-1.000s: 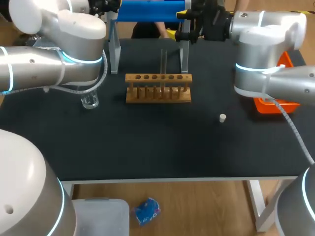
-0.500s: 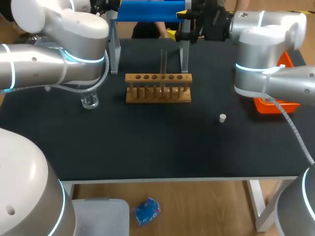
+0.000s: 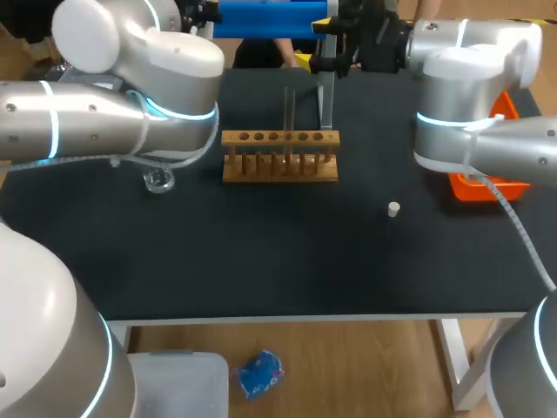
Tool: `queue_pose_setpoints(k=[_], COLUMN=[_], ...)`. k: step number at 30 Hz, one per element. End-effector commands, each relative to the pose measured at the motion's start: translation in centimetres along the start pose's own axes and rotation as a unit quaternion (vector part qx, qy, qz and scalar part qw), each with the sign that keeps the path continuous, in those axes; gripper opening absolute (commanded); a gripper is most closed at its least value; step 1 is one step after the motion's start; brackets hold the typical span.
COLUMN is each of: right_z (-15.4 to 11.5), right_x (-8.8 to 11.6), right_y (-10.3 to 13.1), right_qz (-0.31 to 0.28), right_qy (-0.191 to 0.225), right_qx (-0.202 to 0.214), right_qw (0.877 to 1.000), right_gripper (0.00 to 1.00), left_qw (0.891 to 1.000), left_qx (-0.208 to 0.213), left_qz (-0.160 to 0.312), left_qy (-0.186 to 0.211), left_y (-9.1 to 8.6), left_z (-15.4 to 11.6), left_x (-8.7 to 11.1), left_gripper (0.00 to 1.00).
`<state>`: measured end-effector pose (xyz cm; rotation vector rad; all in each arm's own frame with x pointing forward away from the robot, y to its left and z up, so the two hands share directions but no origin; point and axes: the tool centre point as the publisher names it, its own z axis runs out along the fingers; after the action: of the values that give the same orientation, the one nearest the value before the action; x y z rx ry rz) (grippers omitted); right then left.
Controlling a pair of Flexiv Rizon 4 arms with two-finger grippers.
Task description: Invert the test tube, pick up the pipette, mount the tip to pipette, aspirate from beaker and dispense into the tube, eject the tip, return the pipette, and cap with the stopper.
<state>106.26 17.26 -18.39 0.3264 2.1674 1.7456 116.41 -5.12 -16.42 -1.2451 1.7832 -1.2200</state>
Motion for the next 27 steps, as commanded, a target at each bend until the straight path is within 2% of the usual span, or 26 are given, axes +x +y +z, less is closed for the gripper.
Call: queue_pose_setpoints(k=[1,14,27], right_z=[-0.1,-0.1,-0.1], right_x=[0.0,0.0,0.0], right_y=[0.0,0.0,0.0], right_qz=[0.0,0.0,0.0], right_qy=[0.001,0.001,0.001], right_qx=[0.001,0.001,0.001], right_qw=[1.0,1.0,1.0], right_gripper=[1.0,1.0,1.0], left_qw=[0.999,0.995,0.991], left_qx=[0.011,-0.011,-0.049], left_qz=[-0.004,-0.02,-0.037], left_qy=[-0.033,-0.096,-0.122], left_y=[0.6,1.0,1.8], left_z=[0.7,0.6,1.3], left_x=[0.5,1.0,1.2], left_gripper=[0.0,0.0,0.0])
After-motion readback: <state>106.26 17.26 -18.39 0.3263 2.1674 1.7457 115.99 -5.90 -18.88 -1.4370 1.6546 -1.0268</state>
